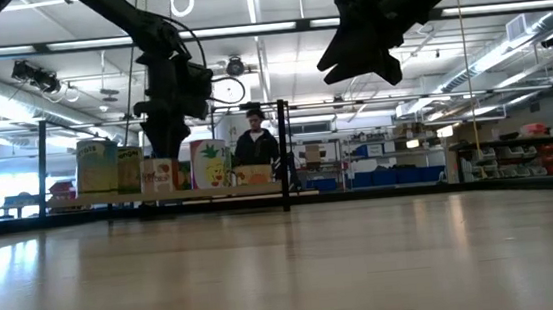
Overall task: Pick and place cans onto a shelf
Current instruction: Adjust the canned goods on the shelf
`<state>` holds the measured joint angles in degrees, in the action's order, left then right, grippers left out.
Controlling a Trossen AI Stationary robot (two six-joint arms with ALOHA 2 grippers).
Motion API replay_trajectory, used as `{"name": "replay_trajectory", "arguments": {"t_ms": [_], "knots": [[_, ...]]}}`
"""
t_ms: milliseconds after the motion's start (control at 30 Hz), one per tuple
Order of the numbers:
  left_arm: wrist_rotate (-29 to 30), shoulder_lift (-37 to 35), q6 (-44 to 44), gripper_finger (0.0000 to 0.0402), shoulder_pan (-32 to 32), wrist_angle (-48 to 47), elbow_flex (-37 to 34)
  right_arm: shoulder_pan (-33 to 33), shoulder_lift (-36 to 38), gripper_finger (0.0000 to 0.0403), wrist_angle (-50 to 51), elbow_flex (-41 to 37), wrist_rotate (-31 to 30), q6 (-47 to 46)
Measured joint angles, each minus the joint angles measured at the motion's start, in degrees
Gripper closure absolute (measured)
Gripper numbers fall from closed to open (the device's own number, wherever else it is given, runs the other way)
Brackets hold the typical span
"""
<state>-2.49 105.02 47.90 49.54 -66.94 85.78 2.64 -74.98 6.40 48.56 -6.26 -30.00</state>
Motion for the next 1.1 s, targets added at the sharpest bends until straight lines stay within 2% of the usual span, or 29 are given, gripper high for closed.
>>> {"name": "replay_trajectory", "arguments": {"t_ms": [233,800,1100], "knots": [[1.1,1.7,-0.7,0.0130,-0.5,-0.5,0.1,-0.5,0.0,0.0277,0.0,0.0,-0.2,-1.7],[1.8,1.9,-2.3,0.0194,2.2,-3.1,0.1,-2.7,0.0,0.0277,0.3,0.0,-3.8,-7.4],[2.3,1.5,-3.1,0.0200,2.0,-2.7,0.0,-3.0,0.0,0.0277,0.2,0.0,-4.7,-7.5]]}}
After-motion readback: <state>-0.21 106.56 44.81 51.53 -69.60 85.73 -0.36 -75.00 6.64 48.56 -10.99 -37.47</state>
